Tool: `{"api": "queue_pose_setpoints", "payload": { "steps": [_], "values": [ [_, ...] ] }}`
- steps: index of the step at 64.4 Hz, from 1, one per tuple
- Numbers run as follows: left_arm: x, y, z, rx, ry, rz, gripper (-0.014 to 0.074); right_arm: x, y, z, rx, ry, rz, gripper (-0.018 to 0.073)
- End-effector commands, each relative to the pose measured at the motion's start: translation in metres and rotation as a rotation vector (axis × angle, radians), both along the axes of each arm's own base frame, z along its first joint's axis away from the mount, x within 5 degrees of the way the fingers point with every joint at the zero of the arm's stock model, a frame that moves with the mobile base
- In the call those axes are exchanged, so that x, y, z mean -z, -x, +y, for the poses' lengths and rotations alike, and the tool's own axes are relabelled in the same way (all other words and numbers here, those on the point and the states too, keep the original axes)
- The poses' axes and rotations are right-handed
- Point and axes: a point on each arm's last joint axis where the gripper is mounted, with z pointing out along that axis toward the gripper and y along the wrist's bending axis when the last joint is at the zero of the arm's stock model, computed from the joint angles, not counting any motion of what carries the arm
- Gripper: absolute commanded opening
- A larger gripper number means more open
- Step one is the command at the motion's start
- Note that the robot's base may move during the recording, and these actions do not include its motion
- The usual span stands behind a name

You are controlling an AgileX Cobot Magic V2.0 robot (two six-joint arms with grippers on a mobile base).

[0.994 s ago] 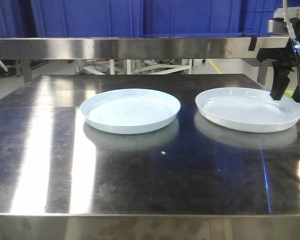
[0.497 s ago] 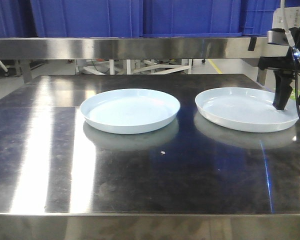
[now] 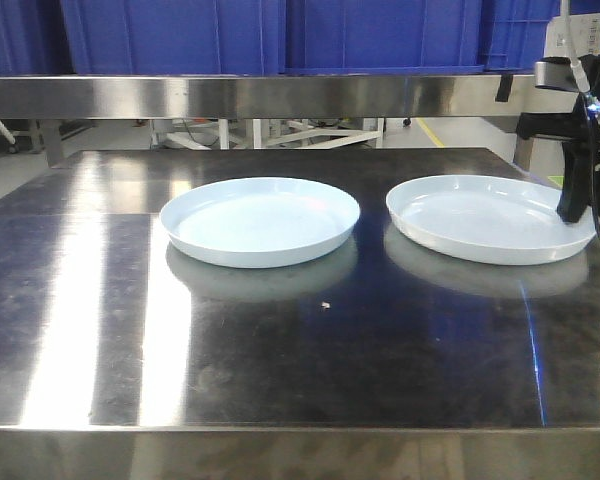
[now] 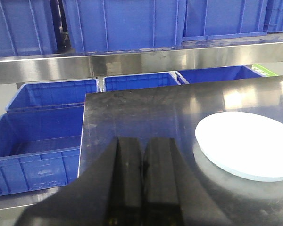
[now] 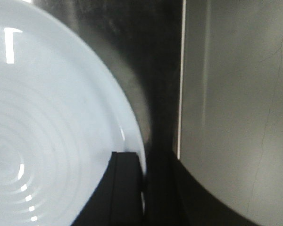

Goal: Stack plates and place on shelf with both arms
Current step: 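Lift the plate and carry it over the first plate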

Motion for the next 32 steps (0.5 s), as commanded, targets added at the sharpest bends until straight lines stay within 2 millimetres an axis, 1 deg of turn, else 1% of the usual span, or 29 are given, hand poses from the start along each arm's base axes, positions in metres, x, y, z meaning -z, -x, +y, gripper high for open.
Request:
{"api": "queue_pose_setpoints", "payload": {
  "steps": [1, 11, 17, 23, 27, 32],
  "values": [
    [-0.018, -0.001, 0.001, -0.008, 0.035, -0.107, 0.0082, -0.045, 0.004, -0.006, 0.01, 0.011, -0.132, 0.0053],
    [-0.018, -0.001, 0.001, -0.008, 0.035, -0.107, 0.0082, -0.074, 0.013, -0.016, 0.037, 0.021, -0.219, 0.0052],
    [-0.018, -0.001, 0.001, -0.008, 0.035, -0.107, 0.0082, -0.097, 0.02, -0.018, 0.062, -0.007, -0.295, 0.0052],
    [-0.018, -0.001, 0.001, -0.008, 0.035, -0.107, 0.0082, -0.114, 0.025, -0.011, 0.081, -0.088, -0.36, 0.0052],
    [-0.018, -0.001, 0.001, -0.008, 0.035, -0.107, 0.0082, -0.12, 0.024, 0.002, 0.073, -0.17, -0.387, 0.0052],
    [-0.018, -0.001, 0.001, -0.008, 0.035, -0.107, 0.0082, -0.122, 0.022, 0.021, 0.057, -0.246, -0.402, 0.0052]
  ]
}}
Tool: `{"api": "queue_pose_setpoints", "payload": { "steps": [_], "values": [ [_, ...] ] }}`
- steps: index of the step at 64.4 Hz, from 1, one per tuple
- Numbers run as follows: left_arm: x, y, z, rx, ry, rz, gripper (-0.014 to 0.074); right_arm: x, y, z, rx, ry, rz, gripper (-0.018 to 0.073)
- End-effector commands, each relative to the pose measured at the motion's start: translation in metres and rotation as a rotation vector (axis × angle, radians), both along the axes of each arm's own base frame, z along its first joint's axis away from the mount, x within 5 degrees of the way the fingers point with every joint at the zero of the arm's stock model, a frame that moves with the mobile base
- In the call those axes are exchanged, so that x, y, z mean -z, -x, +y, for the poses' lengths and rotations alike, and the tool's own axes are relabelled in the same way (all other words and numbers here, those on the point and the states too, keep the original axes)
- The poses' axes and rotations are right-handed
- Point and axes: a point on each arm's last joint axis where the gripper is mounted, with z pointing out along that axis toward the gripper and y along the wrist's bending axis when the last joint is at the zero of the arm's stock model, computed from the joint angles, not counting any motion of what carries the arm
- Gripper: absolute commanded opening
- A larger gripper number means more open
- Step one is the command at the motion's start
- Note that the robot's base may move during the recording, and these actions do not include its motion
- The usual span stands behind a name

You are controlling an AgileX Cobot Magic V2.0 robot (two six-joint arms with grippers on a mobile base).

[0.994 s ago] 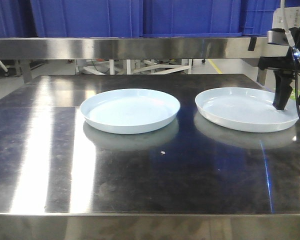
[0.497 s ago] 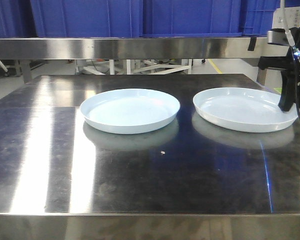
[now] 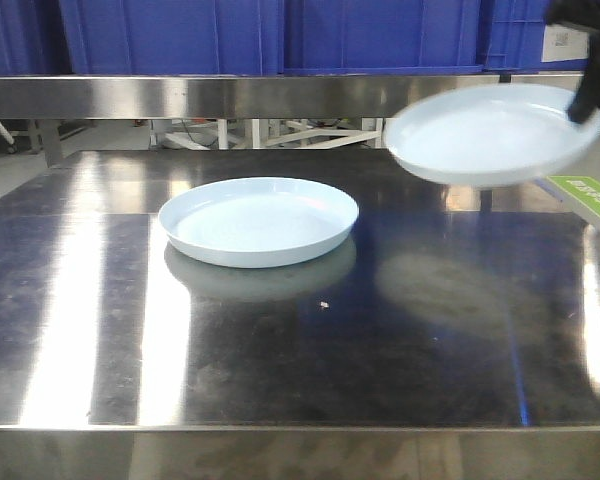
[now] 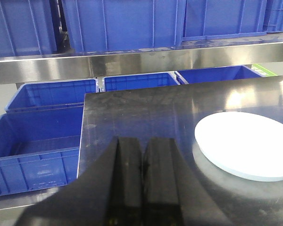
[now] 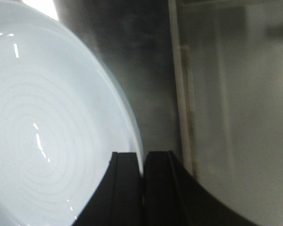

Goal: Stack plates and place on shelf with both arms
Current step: 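Lift the plate and carry it over the first plate, then lower the plate onto the first plate and grip the stack rim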

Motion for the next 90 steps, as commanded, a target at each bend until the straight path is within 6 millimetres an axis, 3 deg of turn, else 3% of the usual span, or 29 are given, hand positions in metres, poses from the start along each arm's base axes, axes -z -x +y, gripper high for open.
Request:
{"api": "queue_pose_setpoints", "payload": {
  "steps": [1, 9, 19, 30, 44, 70, 90],
  "values": [
    [-0.018, -0.001, 0.001, -0.008, 0.035, -0.107, 0.0082, -0.042, 0.004, 0.026, -0.023, -0.114, -0.163, 0.0052],
    [-0.018, -0.001, 0.001, -0.008, 0.035, -0.107, 0.0082, -0.038, -0.001, 0.061, -0.086, -0.152, -0.177, 0.0052],
    [-0.018, -0.001, 0.001, -0.008, 0.035, -0.107, 0.0082, -0.02, -0.009, 0.115, -0.171, -0.198, -0.178, 0.0052],
    [-0.018, -0.001, 0.001, -0.008, 0.035, -0.107, 0.0082, 0.003, -0.018, 0.147, -0.197, -0.23, -0.166, 0.0052],
    [-0.018, -0.001, 0.001, -0.008, 0.035, -0.107, 0.0082, 0.019, -0.021, 0.155, -0.212, -0.223, -0.128, 0.0075],
    [-0.018, -0.001, 0.001, -0.008, 0.035, -0.107, 0.0082, 0.027, -0.021, 0.158, -0.233, -0.197, -0.101, 0.0316],
    [-0.018, -0.001, 0.001, -0.008, 0.035, -0.107, 0.0082, 0.04, -0.018, 0.165, -0.249, -0.177, -0.076, 0.0331]
  ]
}}
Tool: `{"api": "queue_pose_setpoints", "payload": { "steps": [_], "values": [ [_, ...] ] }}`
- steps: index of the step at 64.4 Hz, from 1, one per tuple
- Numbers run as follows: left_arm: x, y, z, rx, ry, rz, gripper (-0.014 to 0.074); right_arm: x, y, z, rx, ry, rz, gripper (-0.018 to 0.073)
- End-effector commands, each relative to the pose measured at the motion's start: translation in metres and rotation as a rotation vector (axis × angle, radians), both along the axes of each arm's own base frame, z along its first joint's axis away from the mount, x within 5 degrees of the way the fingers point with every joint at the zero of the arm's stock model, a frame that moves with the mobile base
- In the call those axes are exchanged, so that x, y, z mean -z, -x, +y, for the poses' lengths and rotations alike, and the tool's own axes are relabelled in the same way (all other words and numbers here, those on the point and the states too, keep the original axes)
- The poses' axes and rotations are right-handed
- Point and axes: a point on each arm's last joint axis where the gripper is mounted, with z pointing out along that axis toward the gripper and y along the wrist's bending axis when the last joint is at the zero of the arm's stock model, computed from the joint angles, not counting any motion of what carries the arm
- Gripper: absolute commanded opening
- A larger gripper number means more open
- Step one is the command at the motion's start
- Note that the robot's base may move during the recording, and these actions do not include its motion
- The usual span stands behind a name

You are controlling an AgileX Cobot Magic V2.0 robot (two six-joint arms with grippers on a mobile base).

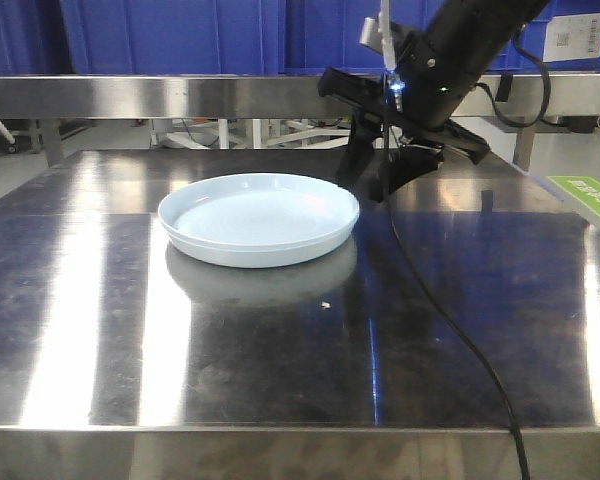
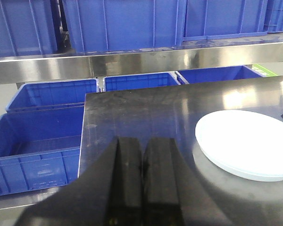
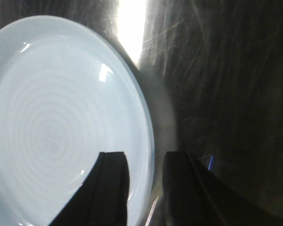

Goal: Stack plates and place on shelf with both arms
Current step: 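Lower the plate onto the first plate and grip the stack rim, then lift the stacked plates off the table with the right gripper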

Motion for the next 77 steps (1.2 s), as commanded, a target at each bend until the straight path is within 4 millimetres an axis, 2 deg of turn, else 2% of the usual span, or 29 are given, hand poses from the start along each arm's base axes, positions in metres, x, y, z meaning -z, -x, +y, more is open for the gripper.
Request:
{"api": "queue_pose_setpoints", "payload": {
  "steps": [1, 36, 41, 50, 52, 66, 77],
  "values": [
    [-0.018, -0.001, 0.0, -0.007, 0.035, -0.107, 0.0082, -0.029, 0.002, 0.002, 0.006, -0.029, -0.096, 0.0331],
    [-0.018, -0.001, 0.0, -0.007, 0.035, -0.107, 0.0082, -0.002, 0.002, 0.023, -0.041, -0.01, -0.04, 0.0323],
    [-0.018, -0.001, 0.0, -0.007, 0.035, -0.107, 0.0082, -0.001, 0.002, 0.024, -0.041, -0.012, -0.037, 0.0263],
    [-0.018, -0.001, 0.0, -0.007, 0.035, -0.107, 0.0082, -0.003, 0.002, 0.024, -0.036, -0.014, -0.039, 0.0065],
    [-0.018, -0.001, 0.0, -0.007, 0.035, -0.107, 0.0082, -0.004, 0.002, 0.024, -0.034, -0.016, -0.041, 0.004],
    [-0.018, -0.001, 0.0, -0.007, 0.035, -0.107, 0.0082, -0.025, 0.005, 0.02, -0.019, -0.02, -0.112, 0.0057],
    [-0.018, -0.001, 0.0, -0.007, 0.035, -0.107, 0.0082, -0.053, 0.01, -0.004, 0.048, 0.04, -0.3, 0.0057]
  ]
}}
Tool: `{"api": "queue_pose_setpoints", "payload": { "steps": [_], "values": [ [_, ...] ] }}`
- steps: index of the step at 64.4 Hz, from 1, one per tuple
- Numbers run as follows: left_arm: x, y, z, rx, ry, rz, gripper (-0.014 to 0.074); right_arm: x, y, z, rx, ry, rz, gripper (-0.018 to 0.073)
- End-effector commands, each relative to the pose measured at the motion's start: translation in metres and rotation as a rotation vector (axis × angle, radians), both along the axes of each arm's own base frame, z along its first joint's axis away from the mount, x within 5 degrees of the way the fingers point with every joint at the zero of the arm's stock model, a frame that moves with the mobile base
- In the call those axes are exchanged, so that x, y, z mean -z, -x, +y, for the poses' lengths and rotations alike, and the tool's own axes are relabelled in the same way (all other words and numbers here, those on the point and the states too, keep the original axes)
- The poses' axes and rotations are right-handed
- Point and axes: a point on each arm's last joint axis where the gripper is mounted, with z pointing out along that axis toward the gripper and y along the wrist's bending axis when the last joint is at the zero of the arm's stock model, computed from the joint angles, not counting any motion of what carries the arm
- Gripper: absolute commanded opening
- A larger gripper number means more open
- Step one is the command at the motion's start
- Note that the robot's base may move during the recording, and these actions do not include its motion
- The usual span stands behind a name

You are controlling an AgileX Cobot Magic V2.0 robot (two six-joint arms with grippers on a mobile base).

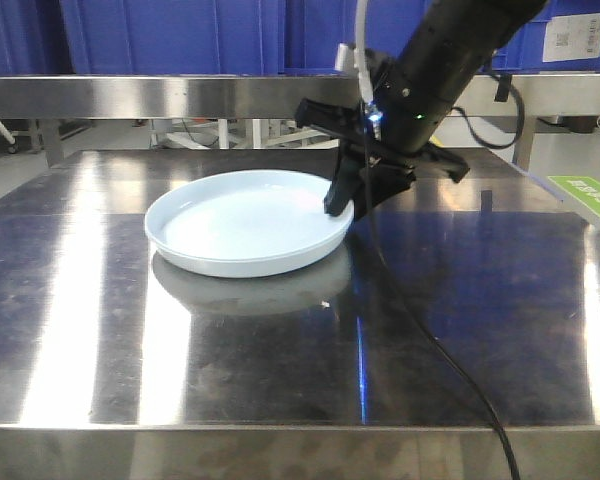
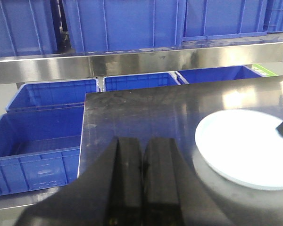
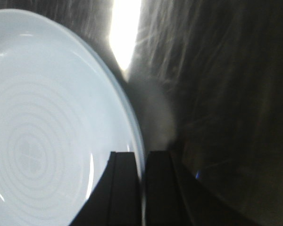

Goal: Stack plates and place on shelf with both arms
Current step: 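Lift the stacked plates off the table with the right gripper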

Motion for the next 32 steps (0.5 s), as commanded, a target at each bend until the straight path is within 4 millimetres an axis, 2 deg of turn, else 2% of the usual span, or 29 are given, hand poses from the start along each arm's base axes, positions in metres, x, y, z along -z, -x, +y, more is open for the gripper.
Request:
{"api": "queue_pose_setpoints", "payload": {
  "steps": [1, 9, 20, 32],
  "values": [
    [-0.018, -0.001, 0.0, -0.007, 0.035, -0.107, 0.0082, -0.063, 0.005, -0.019, 0.066, -0.015, -0.258, 0.0057],
    [-0.018, -0.001, 0.0, -0.007, 0.035, -0.107, 0.0082, -0.076, 0.02, -0.041, 0.115, 0.039, -0.403, 0.0057],
    [-0.018, -0.001, 0.0, -0.007, 0.035, -0.107, 0.0082, -0.097, 0.05, -0.074, 0.22, 0.061, -0.614, 0.0057],
    [-0.018, -0.001, 0.0, -0.007, 0.035, -0.107, 0.0082, -0.103, 0.085, -0.103, 0.336, 0.074, -0.766, 0.0057]
  ]
}}
